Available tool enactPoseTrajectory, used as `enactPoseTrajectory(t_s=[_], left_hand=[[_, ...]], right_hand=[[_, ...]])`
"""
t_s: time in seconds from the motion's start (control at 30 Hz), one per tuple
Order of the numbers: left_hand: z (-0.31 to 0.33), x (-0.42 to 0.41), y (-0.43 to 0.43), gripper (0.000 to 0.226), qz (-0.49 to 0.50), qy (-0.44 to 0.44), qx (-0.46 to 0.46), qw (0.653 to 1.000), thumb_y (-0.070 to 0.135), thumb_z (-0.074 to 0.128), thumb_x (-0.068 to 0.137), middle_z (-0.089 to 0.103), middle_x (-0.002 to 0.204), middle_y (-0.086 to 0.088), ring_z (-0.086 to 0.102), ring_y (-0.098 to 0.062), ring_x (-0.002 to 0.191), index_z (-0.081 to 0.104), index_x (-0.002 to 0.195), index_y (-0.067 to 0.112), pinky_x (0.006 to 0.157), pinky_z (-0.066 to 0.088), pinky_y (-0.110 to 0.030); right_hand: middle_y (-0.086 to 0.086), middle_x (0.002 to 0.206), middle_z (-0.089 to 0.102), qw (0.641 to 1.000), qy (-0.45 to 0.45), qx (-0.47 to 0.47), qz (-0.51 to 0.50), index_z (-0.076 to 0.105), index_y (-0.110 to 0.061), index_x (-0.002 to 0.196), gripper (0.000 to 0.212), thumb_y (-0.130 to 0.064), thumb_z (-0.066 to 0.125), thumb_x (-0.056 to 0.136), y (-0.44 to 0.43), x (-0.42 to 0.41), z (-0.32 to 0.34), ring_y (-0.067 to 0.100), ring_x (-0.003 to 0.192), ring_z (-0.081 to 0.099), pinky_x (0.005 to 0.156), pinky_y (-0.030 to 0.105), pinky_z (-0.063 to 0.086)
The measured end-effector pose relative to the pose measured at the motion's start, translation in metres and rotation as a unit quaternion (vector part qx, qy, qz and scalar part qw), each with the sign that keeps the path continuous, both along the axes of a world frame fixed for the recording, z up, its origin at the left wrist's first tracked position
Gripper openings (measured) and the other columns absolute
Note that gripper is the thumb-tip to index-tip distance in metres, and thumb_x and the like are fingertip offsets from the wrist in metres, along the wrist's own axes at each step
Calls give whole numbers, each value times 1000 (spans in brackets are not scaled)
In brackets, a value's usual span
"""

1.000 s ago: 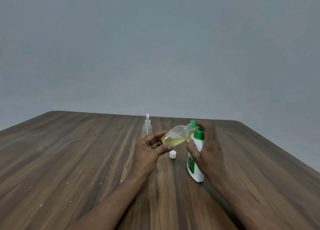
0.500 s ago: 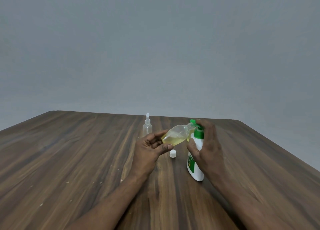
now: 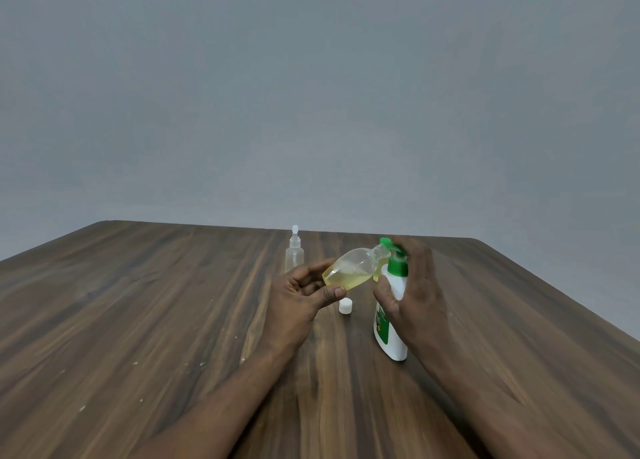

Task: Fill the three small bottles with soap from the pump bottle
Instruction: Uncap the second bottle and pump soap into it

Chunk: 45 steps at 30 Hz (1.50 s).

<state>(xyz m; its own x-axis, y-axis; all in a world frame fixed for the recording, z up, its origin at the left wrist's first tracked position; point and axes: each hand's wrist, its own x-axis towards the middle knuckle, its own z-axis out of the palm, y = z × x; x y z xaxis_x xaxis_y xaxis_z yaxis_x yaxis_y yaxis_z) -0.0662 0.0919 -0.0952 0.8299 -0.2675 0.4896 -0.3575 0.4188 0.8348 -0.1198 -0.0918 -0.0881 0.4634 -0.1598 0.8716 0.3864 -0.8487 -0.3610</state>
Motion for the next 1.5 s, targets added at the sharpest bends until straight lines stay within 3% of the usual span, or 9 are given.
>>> enactPoseTrajectory(t_s=[0.17,0.53,0.73,1.03,1.3,1.5], left_hand=[[0,0,0,45,1,-4,1,1000,-10,79,74,78,103,-8,75,-21,96,72,115,7,77,61,-27],[0,1,0,45,-5,-1,-2,1000,-9,79,75,78,105,-10,74,-23,99,71,117,6,78,61,-27],[-1,0,0,45,-1,-3,0,1000,-9,79,74,78,104,-9,75,-22,98,72,115,7,79,61,-28],[1,1,0,45,-2,-3,-4,1000,-10,79,74,78,103,-10,75,-23,97,72,114,8,78,61,-28],[-1,1,0,46,2,-6,0,1000,-9,80,73,78,103,-9,75,-24,98,72,115,7,79,62,-29],[-1,2,0,45,1,-4,4,1000,-6,80,73,78,105,-9,74,-24,100,72,115,9,81,62,-31]], right_hand=[[-18,117,46,1000,3,-2,4,48,-19,129,56,-6,72,80,-1,1,0,-3,105,50,86,6,37],[-14,125,45,1000,-4,1,5,46,-18,135,62,-5,72,80,0,0,0,2,109,51,89,15,43],[-17,119,46,1000,-2,-2,3,48,-20,130,58,-4,71,79,0,1,0,-1,106,52,85,9,39],[-11,125,45,1000,-4,1,0,46,-18,135,62,-5,70,79,0,1,0,6,107,53,84,17,45],[-14,119,48,1000,-1,5,8,49,-19,130,54,-14,66,79,1,1,1,-1,106,52,86,8,38],[-12,121,46,1000,2,10,2,47,-20,134,59,-10,69,80,0,0,0,5,105,53,83,10,41]])
